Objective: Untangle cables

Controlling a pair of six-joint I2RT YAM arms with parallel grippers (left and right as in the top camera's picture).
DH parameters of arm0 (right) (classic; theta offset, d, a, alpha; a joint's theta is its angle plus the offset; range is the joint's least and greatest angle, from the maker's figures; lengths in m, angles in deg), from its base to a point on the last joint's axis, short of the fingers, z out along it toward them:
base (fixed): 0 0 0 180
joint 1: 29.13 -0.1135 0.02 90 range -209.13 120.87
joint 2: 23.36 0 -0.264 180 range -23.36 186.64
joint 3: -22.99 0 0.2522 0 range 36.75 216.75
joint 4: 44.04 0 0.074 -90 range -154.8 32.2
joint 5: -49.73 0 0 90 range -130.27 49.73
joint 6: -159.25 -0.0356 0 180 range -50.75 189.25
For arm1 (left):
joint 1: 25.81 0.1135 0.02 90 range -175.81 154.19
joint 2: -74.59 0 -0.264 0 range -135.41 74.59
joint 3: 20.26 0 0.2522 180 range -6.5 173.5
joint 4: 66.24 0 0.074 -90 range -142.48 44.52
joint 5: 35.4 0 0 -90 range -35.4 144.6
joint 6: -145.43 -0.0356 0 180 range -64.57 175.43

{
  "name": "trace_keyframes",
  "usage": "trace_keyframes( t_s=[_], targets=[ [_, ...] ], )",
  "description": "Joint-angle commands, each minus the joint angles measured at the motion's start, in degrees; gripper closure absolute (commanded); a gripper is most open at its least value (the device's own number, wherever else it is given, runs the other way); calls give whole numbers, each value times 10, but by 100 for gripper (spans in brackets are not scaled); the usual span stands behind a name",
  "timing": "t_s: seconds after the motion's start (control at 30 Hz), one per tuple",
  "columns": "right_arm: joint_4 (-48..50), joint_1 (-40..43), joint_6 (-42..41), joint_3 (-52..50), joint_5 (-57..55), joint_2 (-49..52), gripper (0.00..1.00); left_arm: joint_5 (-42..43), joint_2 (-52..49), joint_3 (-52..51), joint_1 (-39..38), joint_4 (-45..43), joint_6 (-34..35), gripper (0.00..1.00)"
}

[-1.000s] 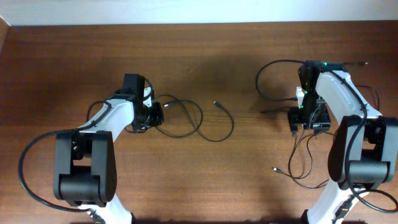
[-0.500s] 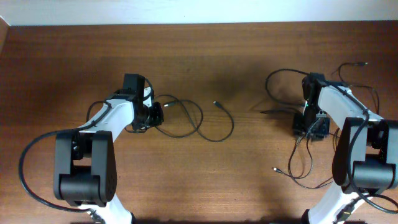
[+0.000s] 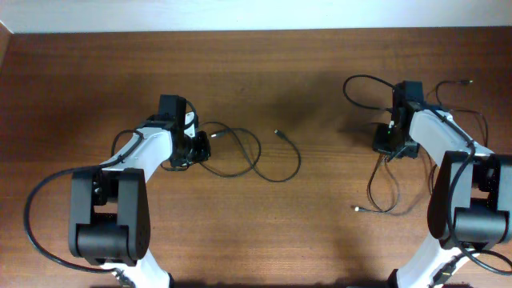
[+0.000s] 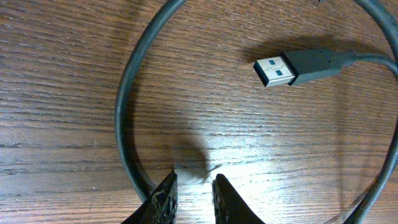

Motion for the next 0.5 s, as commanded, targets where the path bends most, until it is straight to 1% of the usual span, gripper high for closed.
trace_keyframes(
  t_s=[0.0,0.1,0.13,0.2,0.23,0.3,0.47],
  targets=[
    [-11,2,-2,16,6,17,96,-24,-15,-15,2,3,1,78],
    [-60,1,7,85,8,-25,96,-24,-15,-15,2,4,1,78],
    [-62,1,34,112,22,-53,96,-24,-15,-15,2,3,1,78],
    [-56,2,57,139,20,-90,96,-24,-15,-15,2,3,1,78],
    [-45,4,74,145,17,-106,96,-28,-15,-15,2,3,1,77],
    [-29,12,78,148,2,-122,96,-28,-15,-15,2,3,1,77],
    [-16,61,78,147,-54,-114,96,-28,-15,-15,2,3,1,77]
  ],
)
